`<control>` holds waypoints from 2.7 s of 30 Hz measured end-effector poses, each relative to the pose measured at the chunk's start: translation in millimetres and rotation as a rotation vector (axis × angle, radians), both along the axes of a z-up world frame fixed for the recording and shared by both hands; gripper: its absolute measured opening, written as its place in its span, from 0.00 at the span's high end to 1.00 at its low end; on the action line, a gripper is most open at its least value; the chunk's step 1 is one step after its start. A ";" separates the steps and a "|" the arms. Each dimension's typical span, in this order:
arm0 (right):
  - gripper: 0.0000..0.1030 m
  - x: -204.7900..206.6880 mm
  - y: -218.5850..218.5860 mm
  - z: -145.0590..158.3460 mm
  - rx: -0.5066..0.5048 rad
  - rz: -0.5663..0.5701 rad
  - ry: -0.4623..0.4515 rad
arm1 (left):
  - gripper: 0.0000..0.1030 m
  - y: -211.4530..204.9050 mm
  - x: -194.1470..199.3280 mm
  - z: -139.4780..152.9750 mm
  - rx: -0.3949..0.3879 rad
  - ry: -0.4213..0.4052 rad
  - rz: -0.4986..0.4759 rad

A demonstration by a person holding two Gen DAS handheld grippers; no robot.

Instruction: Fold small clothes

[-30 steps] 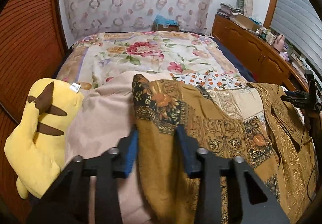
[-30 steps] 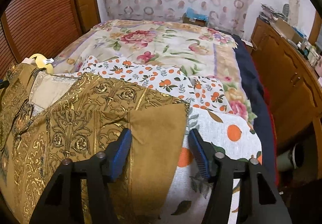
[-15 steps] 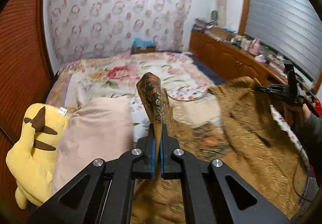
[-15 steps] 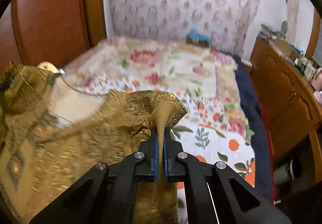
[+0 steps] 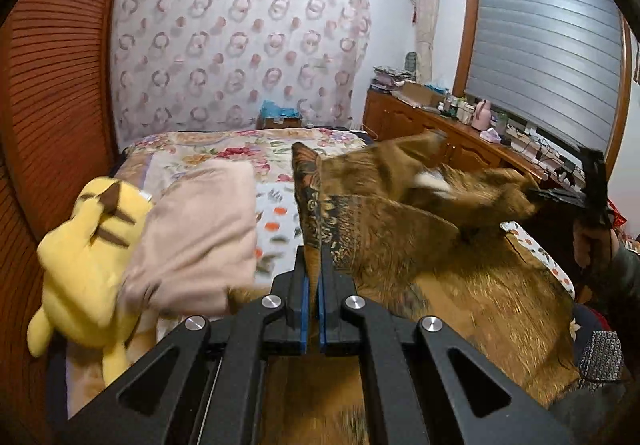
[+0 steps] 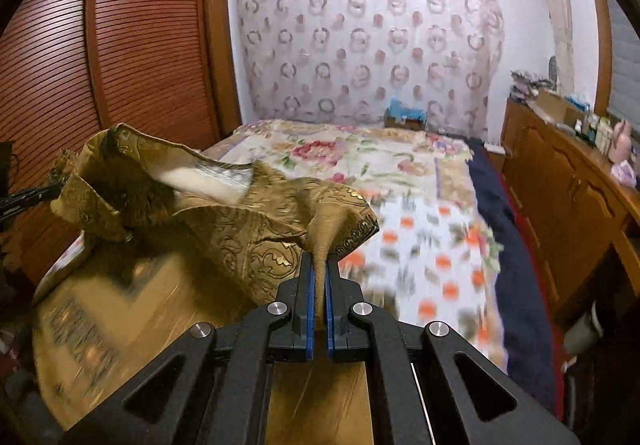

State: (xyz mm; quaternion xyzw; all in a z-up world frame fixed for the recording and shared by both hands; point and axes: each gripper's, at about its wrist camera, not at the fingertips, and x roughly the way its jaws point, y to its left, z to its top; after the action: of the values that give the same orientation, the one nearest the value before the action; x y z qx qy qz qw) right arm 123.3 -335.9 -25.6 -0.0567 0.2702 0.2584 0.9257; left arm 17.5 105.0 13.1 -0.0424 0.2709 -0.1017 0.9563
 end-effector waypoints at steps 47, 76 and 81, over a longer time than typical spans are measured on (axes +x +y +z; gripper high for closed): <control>0.32 -20.3 -23.6 -17.8 -0.130 -0.070 0.139 | 0.21 23.0 14.6 -63.4 0.105 0.141 0.095; 0.88 -8.6 -8.4 -52.3 -0.144 -0.009 0.245 | 0.80 12.3 29.0 -107.0 -0.012 0.323 -0.046; 0.94 -23.7 -7.4 -42.8 -0.119 0.020 0.198 | 0.90 4.8 17.0 -88.8 -0.023 0.262 -0.069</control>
State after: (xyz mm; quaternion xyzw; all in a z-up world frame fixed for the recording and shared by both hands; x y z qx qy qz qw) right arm 99.6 -343.3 -68.5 -0.0883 0.3744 0.2555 0.8870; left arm 34.6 109.7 -75.7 -0.0570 0.3934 -0.1310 0.9082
